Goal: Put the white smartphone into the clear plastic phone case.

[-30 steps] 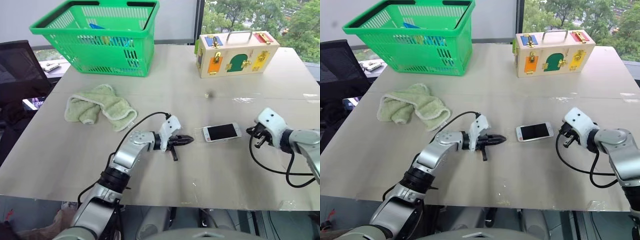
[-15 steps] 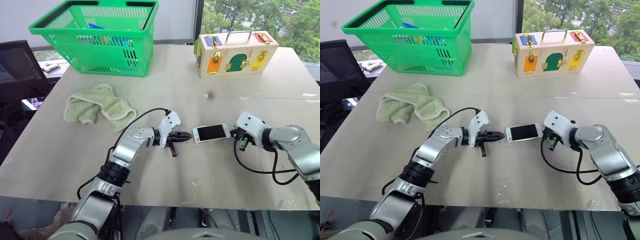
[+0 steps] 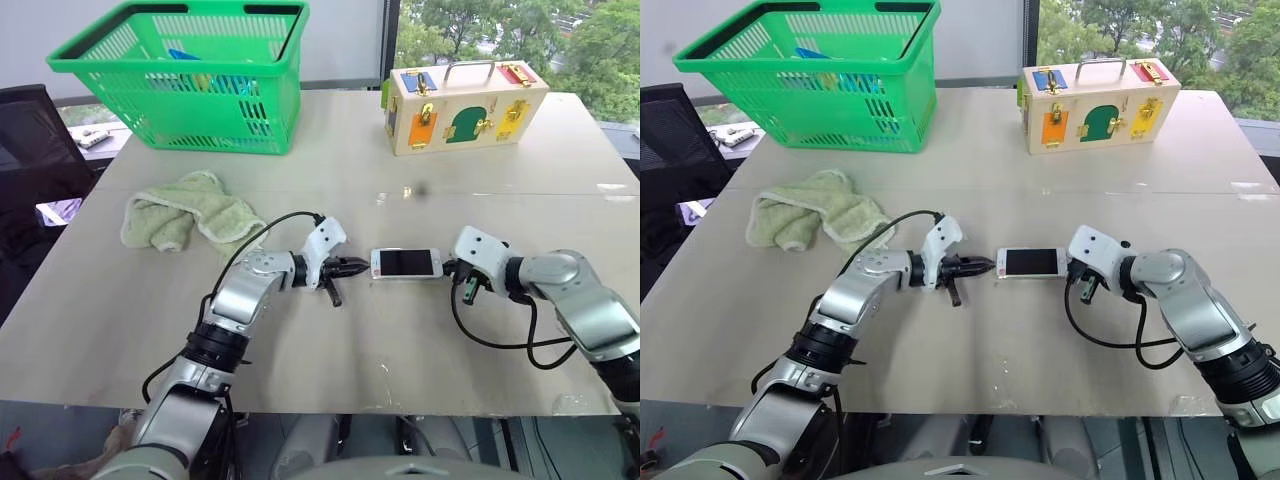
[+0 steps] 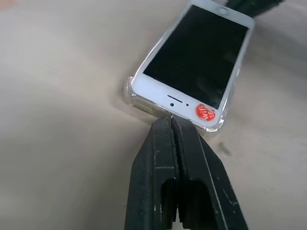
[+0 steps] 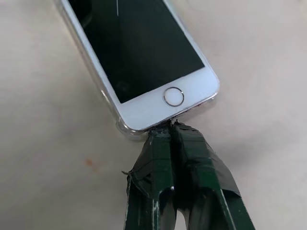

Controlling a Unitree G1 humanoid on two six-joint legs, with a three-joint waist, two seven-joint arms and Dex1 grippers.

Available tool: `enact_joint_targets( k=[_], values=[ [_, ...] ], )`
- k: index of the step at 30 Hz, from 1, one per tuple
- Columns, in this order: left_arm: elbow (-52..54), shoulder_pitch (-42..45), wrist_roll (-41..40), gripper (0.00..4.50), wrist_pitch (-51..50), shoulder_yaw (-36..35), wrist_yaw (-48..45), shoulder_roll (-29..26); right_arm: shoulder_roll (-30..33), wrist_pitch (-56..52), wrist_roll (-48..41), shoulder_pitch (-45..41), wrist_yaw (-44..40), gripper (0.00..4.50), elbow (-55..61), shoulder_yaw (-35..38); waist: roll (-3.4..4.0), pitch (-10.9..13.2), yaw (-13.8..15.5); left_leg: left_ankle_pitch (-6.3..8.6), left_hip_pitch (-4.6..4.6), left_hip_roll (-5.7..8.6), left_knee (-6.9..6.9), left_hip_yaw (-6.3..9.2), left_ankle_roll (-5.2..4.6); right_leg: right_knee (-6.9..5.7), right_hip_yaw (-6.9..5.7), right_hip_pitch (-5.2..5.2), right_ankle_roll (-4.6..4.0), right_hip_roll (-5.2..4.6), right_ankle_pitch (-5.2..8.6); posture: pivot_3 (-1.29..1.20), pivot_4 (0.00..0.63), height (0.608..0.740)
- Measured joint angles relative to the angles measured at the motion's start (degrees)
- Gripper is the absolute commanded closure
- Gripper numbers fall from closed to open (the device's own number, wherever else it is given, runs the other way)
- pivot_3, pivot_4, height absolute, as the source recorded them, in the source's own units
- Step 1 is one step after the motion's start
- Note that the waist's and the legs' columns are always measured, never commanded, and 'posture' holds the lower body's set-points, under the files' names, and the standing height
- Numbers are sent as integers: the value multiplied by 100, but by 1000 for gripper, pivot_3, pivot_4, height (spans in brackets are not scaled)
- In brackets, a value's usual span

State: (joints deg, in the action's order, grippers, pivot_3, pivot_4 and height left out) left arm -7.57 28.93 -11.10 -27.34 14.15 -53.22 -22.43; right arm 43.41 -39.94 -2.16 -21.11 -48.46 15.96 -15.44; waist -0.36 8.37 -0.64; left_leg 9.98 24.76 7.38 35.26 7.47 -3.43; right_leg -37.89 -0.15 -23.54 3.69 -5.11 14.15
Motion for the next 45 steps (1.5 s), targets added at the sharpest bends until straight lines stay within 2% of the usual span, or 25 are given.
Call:
enact_joint_targets(
  k=[4, 11, 17, 23, 31, 38, 45],
  values=[
    [-11, 2, 16, 4500, 20, -26, -15, -46, 22, -15, -6, 52, 54, 4463, 6, 93, -1, 1, 8, 0, 2, 0, 1, 0, 0, 0, 0, -1, 0, -1, 0, 0, 150, 740],
    [-117, 2, -8, 4500, 60, -247, -10, -176, 418, -247, 44, 164, 255, 4463, 164, 581, 0, 1, 33, 0, 1, 0, 1, 0, 0, 0, 0, -2, 0, -1, 0, 0, 150, 740],
    [-237, 9, 27, 4500, 178, -218, -5, -14, 45, -396, -30, -50, 262, 4463, 377, 322, -2, 1, 23, 0, 3, 0, 2, 0, 0, 0, -1, -1, 0, -2, -1, 0, 150, 740],
    [-323, 18, 95, 4500, 245, -125, 0, 168, -438, -262, 25, -400, 277, 4463, 107, -178, -2, 1, 19, -1, 2, 0, 5, 1, 2, 0, -1, -1, -1, -1, -1, 0, 150, 740],
    [-326, 17, 140, 4500, 304, -86, -4, 183, -496, -319, -89, -359, 309, 4463, 107, -90, -2, 1, 52, -1, 2, 1, 6, 2, 2, -2, -2, 0, -1, -1, -1, 0, 150, 740],
    [-329, 9, 139, 4500, 325, -90, -4, 151, 37, -722, -251, 76, 414, 4463, 544, 733, -2, 1, 82, 0, 2, 2, 6, 2, 1, -3, -2, -1, 0, -1, -1, 0, 150, 740],
    [-334, 10, 148, 4500, 327, -88, 7, 182, -2, -687, -208, 173, 456, 4463, 498, 434, -2, 1, 61, 0, 2, 2, 7, 0, 0, -4, 0, 0, 0, -2, -1, 0, 150, 740]
  ],
)
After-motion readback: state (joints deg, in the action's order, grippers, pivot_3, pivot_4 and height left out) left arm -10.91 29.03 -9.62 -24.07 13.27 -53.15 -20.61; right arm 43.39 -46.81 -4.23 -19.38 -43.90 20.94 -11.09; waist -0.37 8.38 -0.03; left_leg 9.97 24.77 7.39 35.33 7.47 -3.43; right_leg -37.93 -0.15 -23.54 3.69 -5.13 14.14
